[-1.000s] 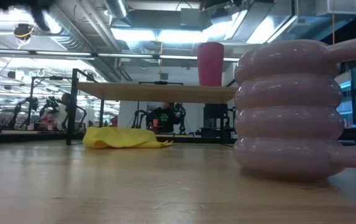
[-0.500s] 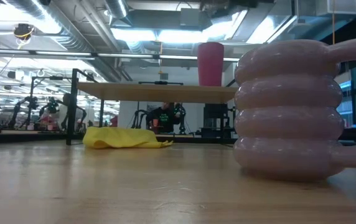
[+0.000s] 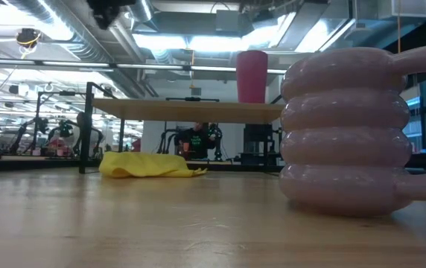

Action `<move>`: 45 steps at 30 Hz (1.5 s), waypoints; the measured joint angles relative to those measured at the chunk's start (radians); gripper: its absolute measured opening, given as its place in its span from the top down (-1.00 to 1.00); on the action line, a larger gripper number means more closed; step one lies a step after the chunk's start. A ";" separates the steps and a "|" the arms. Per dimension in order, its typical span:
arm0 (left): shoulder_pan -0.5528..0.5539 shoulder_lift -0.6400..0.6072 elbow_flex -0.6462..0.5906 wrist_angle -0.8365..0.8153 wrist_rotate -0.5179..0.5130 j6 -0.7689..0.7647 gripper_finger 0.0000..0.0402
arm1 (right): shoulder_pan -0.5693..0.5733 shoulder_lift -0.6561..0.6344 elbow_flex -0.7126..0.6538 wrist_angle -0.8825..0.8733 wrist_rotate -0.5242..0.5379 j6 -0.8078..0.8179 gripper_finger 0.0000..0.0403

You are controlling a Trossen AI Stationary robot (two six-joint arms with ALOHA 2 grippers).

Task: Stack small to large cups/mugs on shelf
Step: Put the violet mug on the shelf

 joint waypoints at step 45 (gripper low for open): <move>-0.503 0.876 0.000 0.813 -0.500 -0.758 1.00 | 0.885 -0.122 -1.317 0.877 0.284 1.267 0.99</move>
